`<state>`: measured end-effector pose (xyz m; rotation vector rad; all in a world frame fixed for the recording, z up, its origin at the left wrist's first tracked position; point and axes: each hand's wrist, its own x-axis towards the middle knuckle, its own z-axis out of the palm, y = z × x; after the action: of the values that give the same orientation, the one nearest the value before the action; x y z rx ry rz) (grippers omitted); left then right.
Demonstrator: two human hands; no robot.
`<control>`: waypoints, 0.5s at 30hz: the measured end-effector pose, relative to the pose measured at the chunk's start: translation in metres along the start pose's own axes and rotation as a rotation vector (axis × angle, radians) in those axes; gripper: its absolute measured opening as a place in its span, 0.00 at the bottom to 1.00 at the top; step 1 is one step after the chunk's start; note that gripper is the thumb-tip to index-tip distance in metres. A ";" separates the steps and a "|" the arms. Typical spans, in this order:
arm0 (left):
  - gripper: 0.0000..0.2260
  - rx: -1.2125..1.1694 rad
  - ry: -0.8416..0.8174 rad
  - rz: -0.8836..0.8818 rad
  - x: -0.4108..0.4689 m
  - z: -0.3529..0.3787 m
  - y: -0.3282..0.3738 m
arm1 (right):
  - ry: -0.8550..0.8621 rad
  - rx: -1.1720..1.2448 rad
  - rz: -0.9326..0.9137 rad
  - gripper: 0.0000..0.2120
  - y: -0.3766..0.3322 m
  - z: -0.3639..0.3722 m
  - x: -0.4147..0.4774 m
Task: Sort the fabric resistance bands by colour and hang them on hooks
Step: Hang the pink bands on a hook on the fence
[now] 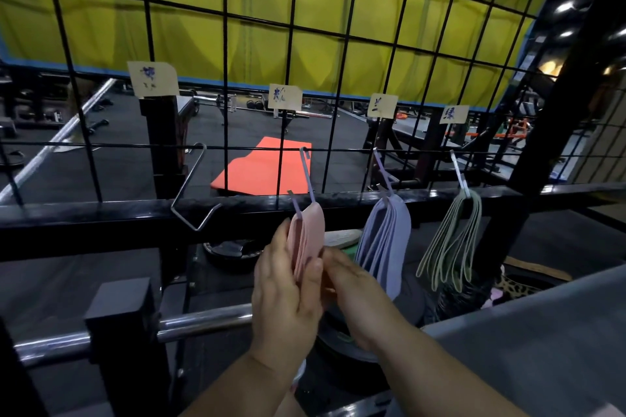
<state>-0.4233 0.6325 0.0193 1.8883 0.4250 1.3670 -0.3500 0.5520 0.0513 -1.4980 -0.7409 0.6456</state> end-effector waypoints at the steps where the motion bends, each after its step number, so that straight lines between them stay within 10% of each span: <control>1: 0.28 0.005 -0.004 -0.007 -0.002 0.001 -0.003 | -0.017 -0.010 0.006 0.14 0.002 0.001 -0.001; 15: 0.27 0.094 -0.081 -0.048 -0.022 -0.003 -0.012 | -0.048 -0.131 -0.053 0.11 0.020 0.008 -0.005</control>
<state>-0.4319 0.6271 -0.0034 1.9898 0.4980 1.2543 -0.3574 0.5530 0.0303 -1.5818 -0.8706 0.6039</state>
